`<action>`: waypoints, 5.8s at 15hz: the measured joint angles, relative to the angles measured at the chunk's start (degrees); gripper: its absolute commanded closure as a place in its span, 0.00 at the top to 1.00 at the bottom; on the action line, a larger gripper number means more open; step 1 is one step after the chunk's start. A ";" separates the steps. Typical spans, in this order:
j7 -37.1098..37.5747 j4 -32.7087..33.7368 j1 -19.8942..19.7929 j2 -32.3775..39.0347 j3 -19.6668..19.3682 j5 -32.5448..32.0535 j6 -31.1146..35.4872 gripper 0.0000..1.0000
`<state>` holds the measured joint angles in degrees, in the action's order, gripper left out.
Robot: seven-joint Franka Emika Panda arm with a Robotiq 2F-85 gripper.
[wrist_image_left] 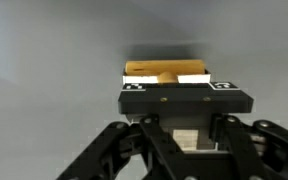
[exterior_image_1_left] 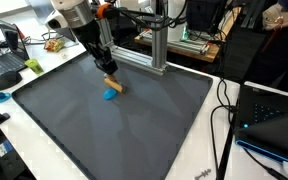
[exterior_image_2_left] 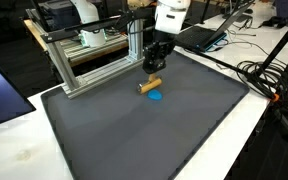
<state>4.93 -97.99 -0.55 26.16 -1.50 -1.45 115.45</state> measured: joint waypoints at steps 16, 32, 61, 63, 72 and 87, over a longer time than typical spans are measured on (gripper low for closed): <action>0.62 -0.72 0.15 0.59 -0.38 0.01 6.95 0.22; 1.05 -1.01 0.17 0.75 -0.28 0.01 10.90 0.22; 1.05 0.15 0.31 1.20 -0.02 -0.08 6.03 0.22; 1.05 0.13 0.32 1.20 -0.02 -0.10 6.11 0.22; 1.05 -0.09 0.32 1.20 -0.03 -0.10 7.43 0.22; 1.05 -0.69 0.32 2.07 -0.15 -0.11 14.31 0.22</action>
<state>5.98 -98.69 -0.23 28.23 -1.64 -1.55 129.76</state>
